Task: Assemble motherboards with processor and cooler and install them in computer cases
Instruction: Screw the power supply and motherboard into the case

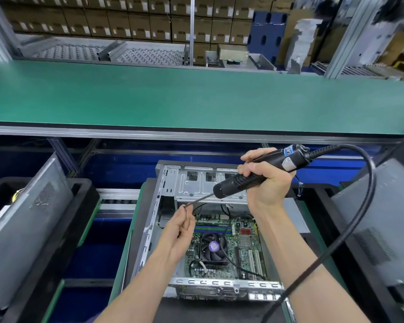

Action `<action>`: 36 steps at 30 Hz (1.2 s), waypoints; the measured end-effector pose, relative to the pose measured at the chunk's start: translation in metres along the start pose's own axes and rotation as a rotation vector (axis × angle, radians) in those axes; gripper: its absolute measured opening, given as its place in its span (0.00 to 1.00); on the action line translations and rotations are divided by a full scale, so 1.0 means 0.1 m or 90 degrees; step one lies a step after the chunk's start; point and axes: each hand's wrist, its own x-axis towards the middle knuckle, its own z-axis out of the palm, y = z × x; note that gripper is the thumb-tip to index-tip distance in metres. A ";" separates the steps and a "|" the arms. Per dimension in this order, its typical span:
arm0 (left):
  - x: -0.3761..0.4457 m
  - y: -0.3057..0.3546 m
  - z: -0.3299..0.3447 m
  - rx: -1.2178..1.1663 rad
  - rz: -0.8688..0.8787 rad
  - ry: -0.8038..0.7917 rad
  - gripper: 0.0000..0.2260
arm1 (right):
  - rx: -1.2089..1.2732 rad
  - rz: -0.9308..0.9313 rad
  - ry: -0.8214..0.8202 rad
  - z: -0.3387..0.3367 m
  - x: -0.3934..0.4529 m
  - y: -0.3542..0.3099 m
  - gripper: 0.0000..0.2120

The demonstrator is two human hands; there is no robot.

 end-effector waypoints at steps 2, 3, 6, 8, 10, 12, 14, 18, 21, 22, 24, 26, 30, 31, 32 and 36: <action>-0.02 0.00 0.01 0.019 0.010 0.019 0.17 | -0.007 -0.009 0.001 -0.02 0.00 -0.02 0.11; -0.02 0.00 0.00 0.028 0.015 0.035 0.14 | -0.009 -0.017 0.004 -0.03 0.00 -0.03 0.11; -0.02 0.02 0.00 0.044 -0.023 0.030 0.04 | -0.022 -0.052 0.015 -0.10 0.02 -0.10 0.10; -0.05 0.01 0.02 0.067 -0.065 -0.017 0.03 | -0.044 -0.071 0.026 -0.16 0.03 -0.17 0.09; -0.11 -0.04 0.06 0.143 -0.096 -0.054 0.03 | -0.069 -0.094 0.033 -0.21 0.03 -0.26 0.08; -0.18 -0.16 0.12 0.235 -0.120 -0.083 0.02 | -0.102 -0.122 0.039 -0.28 0.02 -0.36 0.05; -0.24 -0.32 0.21 0.341 -0.128 -0.117 0.03 | -0.132 -0.152 0.046 -0.34 -0.01 -0.46 0.05; -0.34 -0.79 0.40 0.538 -0.125 -0.188 0.06 | -0.221 -0.220 0.039 -0.52 -0.13 -0.71 0.11; -0.41 -1.17 0.47 0.660 -0.113 -0.231 0.08 | -0.309 -0.263 0.019 -0.65 -0.27 -0.88 0.16; -0.43 -1.29 0.47 0.690 -0.113 -0.237 0.08 | -0.347 -0.273 0.013 -0.71 -0.31 -0.93 0.17; -0.49 -1.54 0.44 0.755 -0.101 -0.248 0.06 | -0.433 -0.287 -0.006 -0.82 -0.37 -1.02 0.19; -0.56 -1.76 0.40 0.853 -0.066 -0.277 0.04 | -0.561 -0.320 -0.050 -0.94 -0.41 -1.10 0.14; -0.72 -2.16 0.30 1.122 0.127 -0.452 0.06 | -0.894 -0.331 -0.244 -1.25 -0.46 -1.21 0.04; -0.77 -2.26 0.25 1.196 0.167 -0.512 0.06 | -0.971 -0.304 -0.291 -1.33 -0.48 -1.23 0.03; -0.80 -2.37 0.20 1.256 0.178 -0.559 0.05 | -1.036 -0.281 -0.337 -1.40 -0.51 -1.24 0.04; -0.77 -2.73 -0.08 1.439 0.166 -0.630 0.05 | -1.112 -0.188 -0.481 -1.65 -0.62 -1.26 0.10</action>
